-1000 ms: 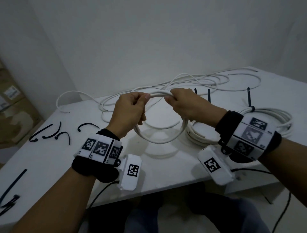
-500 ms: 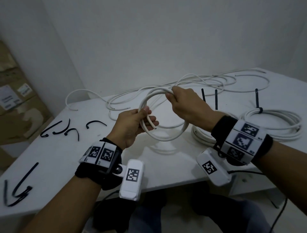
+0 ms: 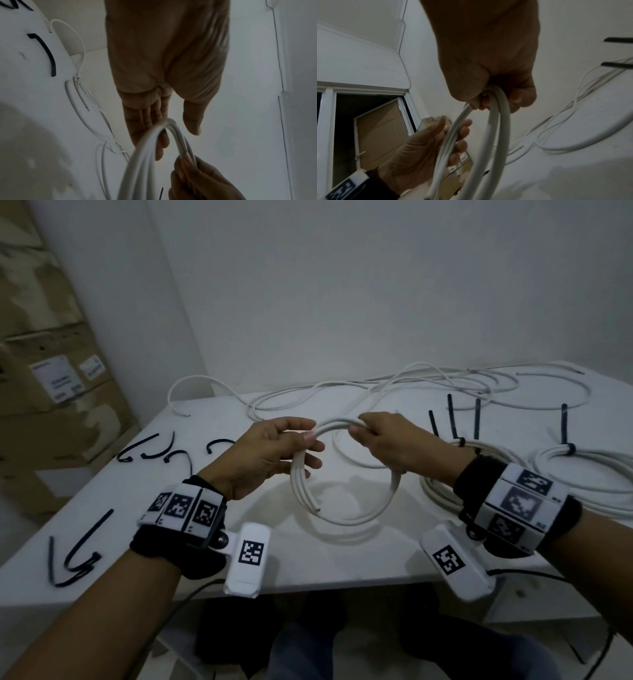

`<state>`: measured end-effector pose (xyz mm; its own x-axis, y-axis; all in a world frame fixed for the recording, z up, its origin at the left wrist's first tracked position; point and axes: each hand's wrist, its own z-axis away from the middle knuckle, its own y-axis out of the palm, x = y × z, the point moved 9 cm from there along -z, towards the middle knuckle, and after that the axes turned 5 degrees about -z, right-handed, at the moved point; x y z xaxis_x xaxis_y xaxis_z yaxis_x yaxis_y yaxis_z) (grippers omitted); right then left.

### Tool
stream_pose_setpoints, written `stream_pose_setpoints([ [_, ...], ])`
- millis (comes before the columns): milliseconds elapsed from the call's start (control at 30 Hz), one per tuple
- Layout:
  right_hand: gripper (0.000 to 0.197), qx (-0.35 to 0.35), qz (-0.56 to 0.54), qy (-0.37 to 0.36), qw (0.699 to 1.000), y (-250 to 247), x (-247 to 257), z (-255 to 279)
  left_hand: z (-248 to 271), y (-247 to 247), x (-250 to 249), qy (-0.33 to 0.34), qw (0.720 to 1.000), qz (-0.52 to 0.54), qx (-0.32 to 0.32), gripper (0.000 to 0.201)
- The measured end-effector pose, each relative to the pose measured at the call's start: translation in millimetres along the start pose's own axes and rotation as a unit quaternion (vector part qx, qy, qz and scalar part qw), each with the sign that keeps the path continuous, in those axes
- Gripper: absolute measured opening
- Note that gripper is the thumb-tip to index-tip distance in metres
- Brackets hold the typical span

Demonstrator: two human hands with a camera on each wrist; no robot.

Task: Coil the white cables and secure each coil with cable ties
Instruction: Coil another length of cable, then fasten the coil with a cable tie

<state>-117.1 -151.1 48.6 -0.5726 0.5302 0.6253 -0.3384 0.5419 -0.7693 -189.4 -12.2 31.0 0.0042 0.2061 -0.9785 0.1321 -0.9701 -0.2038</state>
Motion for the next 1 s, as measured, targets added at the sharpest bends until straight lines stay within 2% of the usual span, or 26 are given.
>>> stream_pose_setpoints([
  [200,0.030,0.085,-0.035,-0.013,0.996,43,32,-6,15,-19,-4,0.018,0.995,-0.094,-0.022,0.014],
  [367,0.031,0.136,-0.060,-0.031,0.988,83,60,-21,38,-58,14,-0.036,0.996,-0.076,-0.041,0.021],
  [533,0.033,0.221,-0.101,-0.085,0.966,134,107,-38,70,-126,25,-0.068,0.984,-0.087,-0.137,0.027],
  [600,0.045,0.253,-0.154,-0.083,0.951,147,121,-42,87,-156,26,-0.075,0.977,-0.089,-0.181,0.028],
  [667,0.058,0.261,-0.214,-0.068,0.939,154,128,-52,105,-187,27,-0.088,0.967,-0.092,-0.222,0.028],
  [733,0.056,0.249,-0.232,-0.060,0.938,159,129,-67,121,-215,28,-0.101,0.957,-0.097,-0.254,0.026],
  [833,0.032,0.256,-0.156,-0.067,0.952,183,132,-87,139,-245,30,-0.108,0.947,-0.105,-0.284,0.017],
  [900,0.018,0.279,-0.089,-0.068,0.954,206,135,-97,144,-255,33,-0.112,0.943,-0.107,-0.294,0.020],
  [1000,0.018,0.298,-0.005,-0.081,0.951,235,142,-117,143,-264,39,-0.121,0.940,-0.105,-0.301,0.024],
])
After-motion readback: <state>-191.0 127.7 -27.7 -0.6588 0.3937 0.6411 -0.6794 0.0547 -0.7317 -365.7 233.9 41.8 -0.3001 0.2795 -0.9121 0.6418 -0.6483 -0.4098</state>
